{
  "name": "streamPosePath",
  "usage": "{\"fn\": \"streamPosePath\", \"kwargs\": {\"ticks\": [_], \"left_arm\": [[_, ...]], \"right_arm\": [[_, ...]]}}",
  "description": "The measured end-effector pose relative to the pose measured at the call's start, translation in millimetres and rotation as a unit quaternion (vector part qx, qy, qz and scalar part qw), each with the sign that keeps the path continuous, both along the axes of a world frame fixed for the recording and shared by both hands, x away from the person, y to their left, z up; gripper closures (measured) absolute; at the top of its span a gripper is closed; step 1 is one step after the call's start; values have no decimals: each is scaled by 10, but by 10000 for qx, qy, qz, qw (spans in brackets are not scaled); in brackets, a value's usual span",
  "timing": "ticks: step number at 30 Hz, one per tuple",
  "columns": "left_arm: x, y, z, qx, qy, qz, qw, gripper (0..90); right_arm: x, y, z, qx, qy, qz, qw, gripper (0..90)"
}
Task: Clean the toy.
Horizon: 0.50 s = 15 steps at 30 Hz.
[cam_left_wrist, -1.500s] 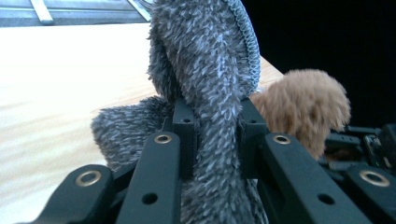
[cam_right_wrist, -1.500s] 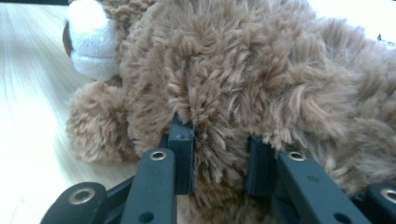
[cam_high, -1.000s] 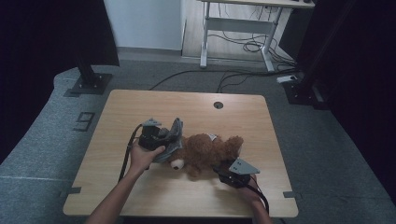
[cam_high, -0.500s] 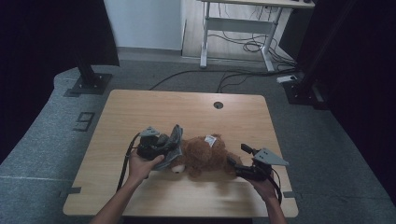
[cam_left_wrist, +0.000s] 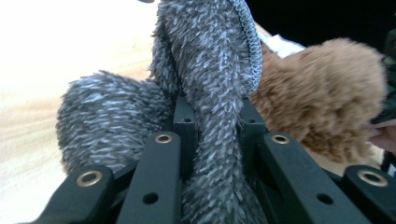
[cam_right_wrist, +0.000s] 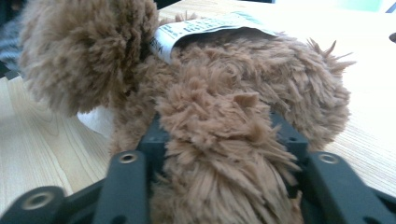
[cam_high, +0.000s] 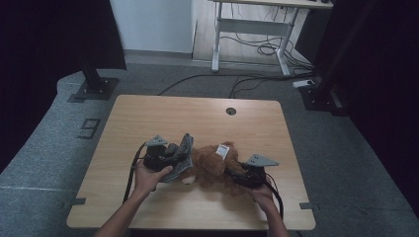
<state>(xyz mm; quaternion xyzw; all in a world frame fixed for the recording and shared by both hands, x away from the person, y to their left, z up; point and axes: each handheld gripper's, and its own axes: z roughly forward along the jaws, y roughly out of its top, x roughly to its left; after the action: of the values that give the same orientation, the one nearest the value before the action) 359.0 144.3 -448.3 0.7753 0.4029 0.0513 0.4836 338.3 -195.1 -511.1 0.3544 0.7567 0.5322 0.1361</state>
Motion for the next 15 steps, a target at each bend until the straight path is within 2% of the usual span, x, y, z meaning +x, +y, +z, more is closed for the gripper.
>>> {"fn": "streamPosePath", "kwargs": {"ticks": [5,8,12,15], "left_arm": [[-20,-282,286,-60,-194,-338,9992,748],[-27,-623,494,-63,-369,-617,9974,744],[-9,-1122,677,175,-456,-911,9946,742],[4,-1428,653,451,-393,-1078,9924,740]], "right_arm": [[-14,-1,-9,-5,-132,-80,9999,575],[-29,16,-3,-78,-193,-138,9997,579],[-38,23,-16,-89,-231,-207,9995,582],[-52,39,-13,-152,-272,-256,9992,585]]}}
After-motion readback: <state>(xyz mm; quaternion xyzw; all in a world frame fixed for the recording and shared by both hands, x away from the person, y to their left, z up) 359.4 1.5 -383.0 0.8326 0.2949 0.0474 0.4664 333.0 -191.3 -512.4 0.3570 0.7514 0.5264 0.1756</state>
